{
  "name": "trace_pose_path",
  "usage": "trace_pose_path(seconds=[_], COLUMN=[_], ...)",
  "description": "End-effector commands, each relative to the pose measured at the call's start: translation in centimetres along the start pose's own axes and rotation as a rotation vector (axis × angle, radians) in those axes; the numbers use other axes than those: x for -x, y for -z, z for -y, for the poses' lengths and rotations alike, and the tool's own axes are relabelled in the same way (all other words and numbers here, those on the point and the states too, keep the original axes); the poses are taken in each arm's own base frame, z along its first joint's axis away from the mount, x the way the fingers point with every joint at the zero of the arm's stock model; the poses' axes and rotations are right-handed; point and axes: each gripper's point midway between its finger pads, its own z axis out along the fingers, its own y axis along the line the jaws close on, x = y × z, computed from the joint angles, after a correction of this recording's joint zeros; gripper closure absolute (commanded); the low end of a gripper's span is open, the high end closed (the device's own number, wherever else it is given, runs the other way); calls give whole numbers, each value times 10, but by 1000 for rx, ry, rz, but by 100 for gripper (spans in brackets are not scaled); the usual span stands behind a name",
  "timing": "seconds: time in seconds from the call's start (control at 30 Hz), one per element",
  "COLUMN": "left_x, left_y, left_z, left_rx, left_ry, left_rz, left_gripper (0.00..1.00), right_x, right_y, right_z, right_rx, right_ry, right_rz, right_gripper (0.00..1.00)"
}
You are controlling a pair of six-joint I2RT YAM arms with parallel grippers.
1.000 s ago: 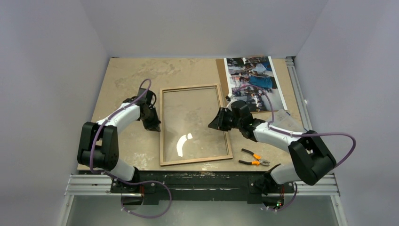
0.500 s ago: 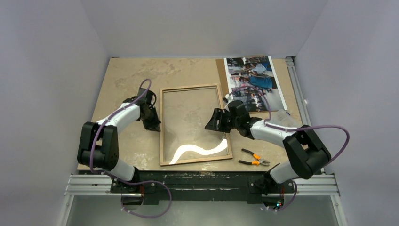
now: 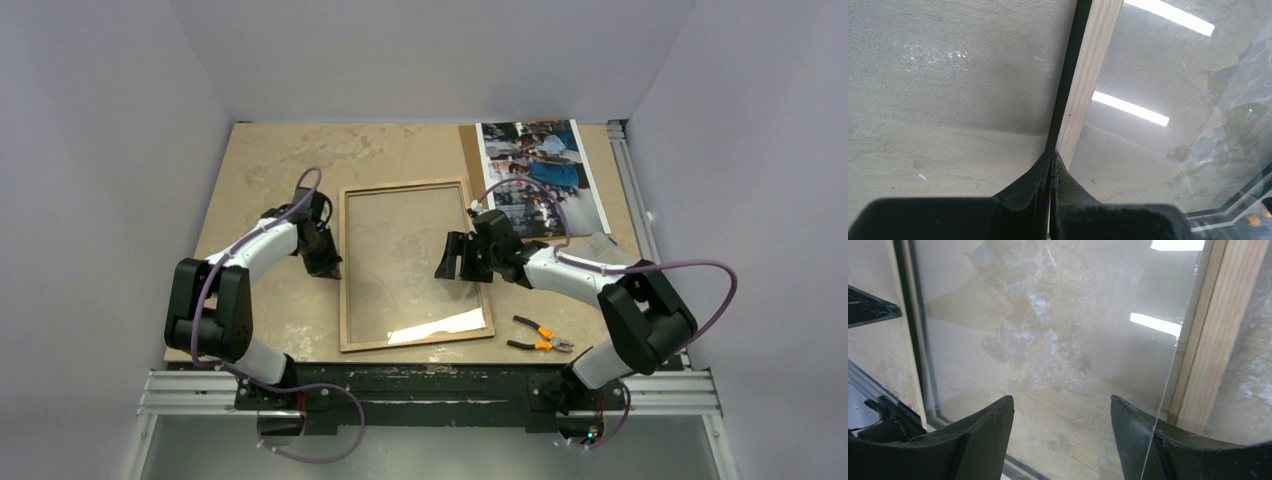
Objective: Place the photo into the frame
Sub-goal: Place the photo frame item in the photo frame.
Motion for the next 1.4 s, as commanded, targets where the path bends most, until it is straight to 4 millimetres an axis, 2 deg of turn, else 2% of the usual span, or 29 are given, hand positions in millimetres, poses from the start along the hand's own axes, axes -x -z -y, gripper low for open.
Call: trace_pose_path(seconds=[0.0, 0.17, 0.6, 0.97, 1.37], left_x=[0, 0, 0, 0, 0], left_y=[-7, -7, -7, -7, -7], left_z=[-1, -1, -1, -1, -1], left_rx=[8, 8, 9, 9, 13], left_ry=[-29, -29, -28, -29, -21], left_rz=[-11, -11, -13, -13, -14], left_gripper=[99, 99, 100, 100, 99], right_x=[16, 18, 17, 13, 12], right_y=[8, 11, 12, 16, 17], right_z=[4, 10, 7, 16, 25], right_rx=[-85, -128, -141, -305, -383], right_ry=[43, 50, 89, 171, 191], right_rz=[52, 59, 52, 50, 38], right_gripper=[28, 26, 25, 25, 24])
